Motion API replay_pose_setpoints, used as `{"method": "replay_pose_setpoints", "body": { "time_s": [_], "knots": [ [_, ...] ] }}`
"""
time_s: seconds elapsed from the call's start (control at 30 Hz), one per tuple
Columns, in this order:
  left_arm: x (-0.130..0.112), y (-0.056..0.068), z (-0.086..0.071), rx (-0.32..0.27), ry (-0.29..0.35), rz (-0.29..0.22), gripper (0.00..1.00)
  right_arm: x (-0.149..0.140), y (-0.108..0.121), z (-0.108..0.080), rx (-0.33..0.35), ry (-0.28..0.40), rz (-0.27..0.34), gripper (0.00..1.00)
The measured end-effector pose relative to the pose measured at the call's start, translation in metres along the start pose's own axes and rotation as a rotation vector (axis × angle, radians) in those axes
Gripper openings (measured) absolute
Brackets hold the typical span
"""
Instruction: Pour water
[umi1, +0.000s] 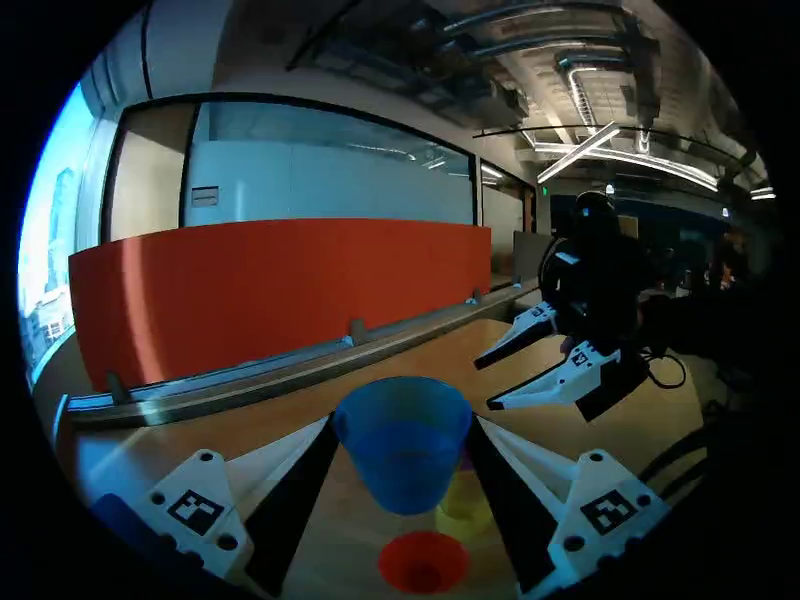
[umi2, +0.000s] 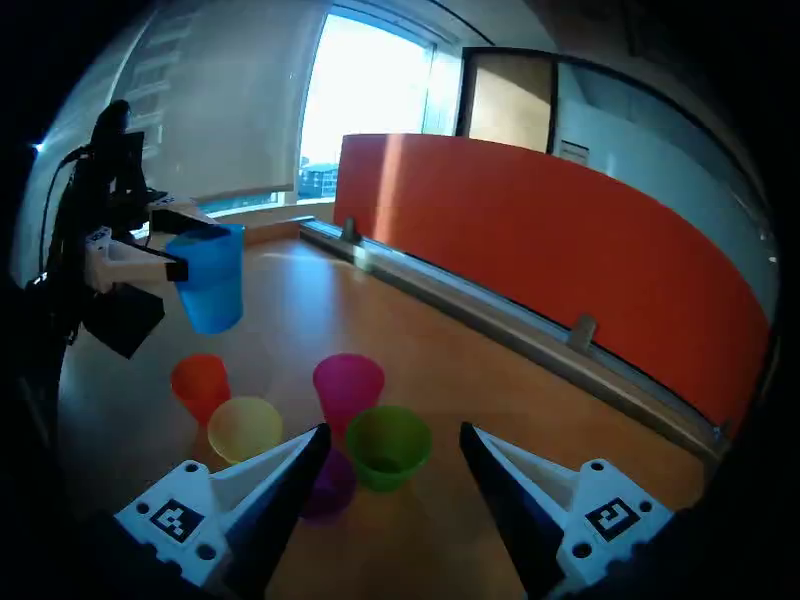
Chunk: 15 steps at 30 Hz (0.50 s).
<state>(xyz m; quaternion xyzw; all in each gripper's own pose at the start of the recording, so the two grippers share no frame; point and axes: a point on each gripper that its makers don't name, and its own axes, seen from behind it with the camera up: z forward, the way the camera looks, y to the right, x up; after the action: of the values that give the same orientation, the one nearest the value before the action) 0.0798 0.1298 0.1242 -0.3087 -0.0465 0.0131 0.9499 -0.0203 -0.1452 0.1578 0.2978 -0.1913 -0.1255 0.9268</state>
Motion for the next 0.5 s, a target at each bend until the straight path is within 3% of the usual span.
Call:
{"method": "replay_pose_setpoints", "body": {
  "time_s": [0.5],
  "knots": [
    [0.01, 0.002, -0.026, 0.027, 0.059, -0.026, 0.88, -0.001, -0.003, 0.017, 0.033, -0.067, -0.017, 1.0]
  ]
}}
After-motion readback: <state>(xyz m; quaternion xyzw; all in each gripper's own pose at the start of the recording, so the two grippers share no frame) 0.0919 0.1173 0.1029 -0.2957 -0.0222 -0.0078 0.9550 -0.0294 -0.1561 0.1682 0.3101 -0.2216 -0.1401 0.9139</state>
